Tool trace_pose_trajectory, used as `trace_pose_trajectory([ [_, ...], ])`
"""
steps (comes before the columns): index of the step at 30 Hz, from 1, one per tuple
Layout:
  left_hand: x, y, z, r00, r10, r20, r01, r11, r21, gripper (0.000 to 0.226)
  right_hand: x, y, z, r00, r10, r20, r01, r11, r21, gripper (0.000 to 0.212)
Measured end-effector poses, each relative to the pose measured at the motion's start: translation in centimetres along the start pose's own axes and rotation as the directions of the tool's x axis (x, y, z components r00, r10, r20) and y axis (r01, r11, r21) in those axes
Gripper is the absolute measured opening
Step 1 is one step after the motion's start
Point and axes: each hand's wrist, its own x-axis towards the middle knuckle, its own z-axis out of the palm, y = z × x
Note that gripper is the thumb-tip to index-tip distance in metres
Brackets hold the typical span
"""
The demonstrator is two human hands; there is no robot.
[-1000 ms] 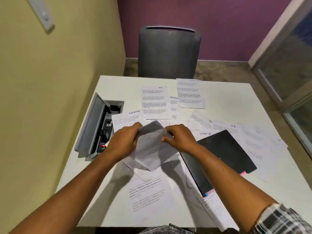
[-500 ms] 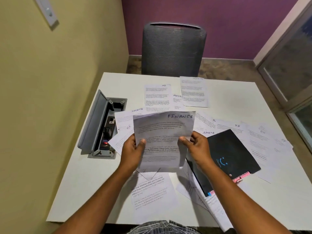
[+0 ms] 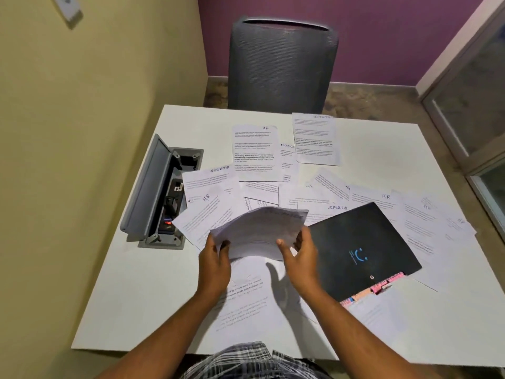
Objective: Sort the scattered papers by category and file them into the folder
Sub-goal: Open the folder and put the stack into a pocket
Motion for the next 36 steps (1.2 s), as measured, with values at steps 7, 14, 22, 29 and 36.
trace_pose_trajectory([
  [7, 0.6, -0.3, -0.5, 0.999, 0.017, 0.035, -0.018, 0.999, 0.036, 0.049, 0.2, -3.4, -1.7, 0.816, -0.577, -0.028, 0.531, 0.768, -0.359, 0.089],
  [14, 1.0, -0.5, -0.6, 0.999, -0.023, 0.044, 0.020, 0.998, 0.064, 0.047, 0.4, -4.5, -1.8, 0.809, -0.588, -0.011, 0.543, 0.753, -0.372, 0.070],
  [22, 1.6, -1.0, -0.8, 0.999, 0.008, 0.039, -0.014, 0.985, 0.174, 0.034, 2.0, 0.2, -0.2, 0.992, 0.089, 0.093, -0.086, 0.996, -0.038, 0.028],
  [29, 1.4, -1.5, -0.8, 0.998, 0.028, 0.059, -0.040, 0.977, 0.211, 0.034, 1.5, 1.4, 0.3, 0.989, 0.147, 0.011, -0.146, 0.989, -0.037, 0.018],
  [36, 2.8, 0.8, -0.4, 0.995, 0.098, 0.024, -0.101, 0.963, 0.252, 0.010, 2.8, -0.4, -0.9, 0.988, 0.150, 0.017, -0.151, 0.985, 0.086, 0.016],
])
